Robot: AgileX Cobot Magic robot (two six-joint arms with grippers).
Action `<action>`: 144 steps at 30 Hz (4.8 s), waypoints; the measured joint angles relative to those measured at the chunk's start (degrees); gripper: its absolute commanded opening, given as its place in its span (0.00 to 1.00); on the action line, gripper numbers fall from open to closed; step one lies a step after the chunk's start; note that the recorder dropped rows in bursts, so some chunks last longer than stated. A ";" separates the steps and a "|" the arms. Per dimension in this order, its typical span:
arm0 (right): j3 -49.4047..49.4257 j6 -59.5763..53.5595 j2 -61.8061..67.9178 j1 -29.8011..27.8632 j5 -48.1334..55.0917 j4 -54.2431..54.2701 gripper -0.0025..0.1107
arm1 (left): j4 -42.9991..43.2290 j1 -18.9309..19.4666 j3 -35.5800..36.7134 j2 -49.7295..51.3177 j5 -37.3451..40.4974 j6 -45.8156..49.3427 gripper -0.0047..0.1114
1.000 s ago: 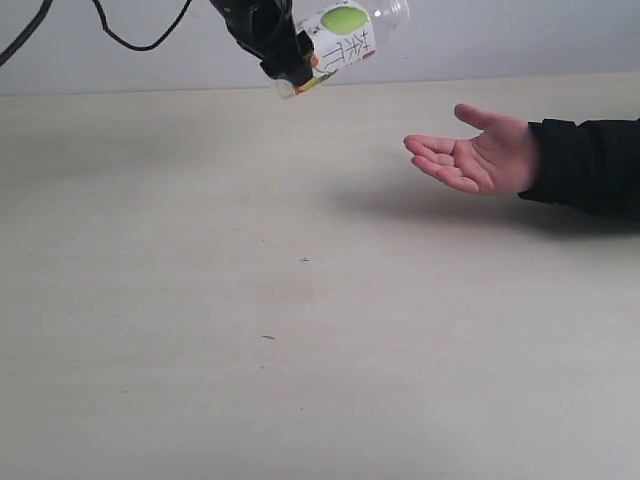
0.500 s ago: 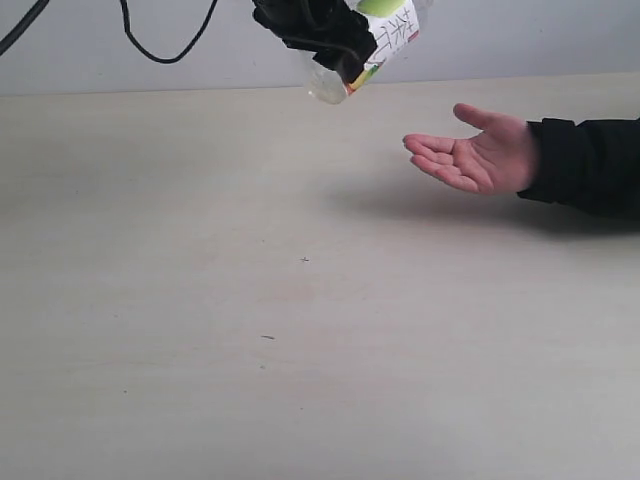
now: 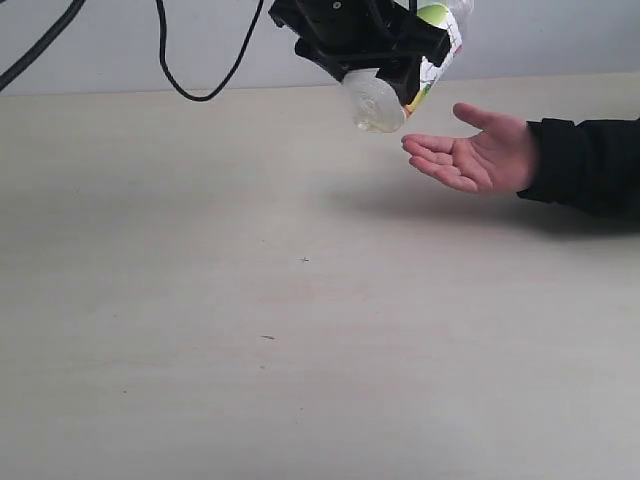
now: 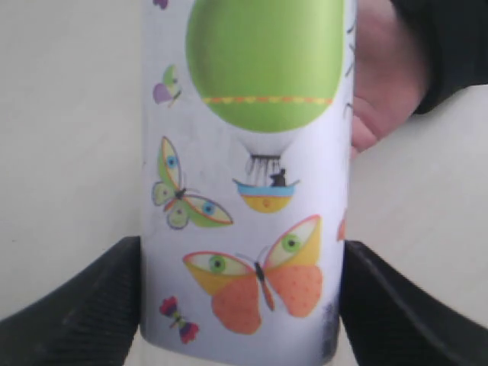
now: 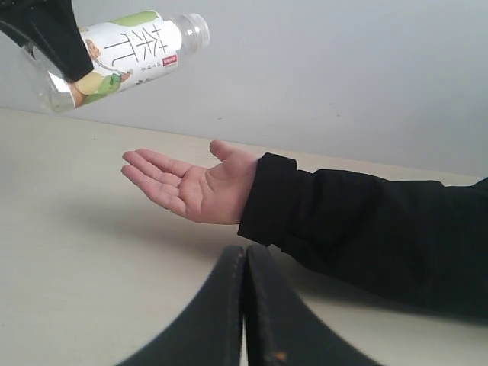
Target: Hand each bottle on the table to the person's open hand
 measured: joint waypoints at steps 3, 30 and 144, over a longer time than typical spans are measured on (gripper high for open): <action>0.00 0.00 0.00 0.00 0.00 0.00 0.02 | 0.00 -1.10 0.00 0.00 0.05 -3.03 0.04; 0.00 0.00 0.00 0.00 0.00 0.00 0.02 | -10.66 -8.09 -0.08 5.95 -19.11 -45.28 0.04; 0.00 0.00 0.00 0.00 0.00 0.00 0.02 | -13.24 9.54 72.64 -63.25 -52.47 17.50 0.04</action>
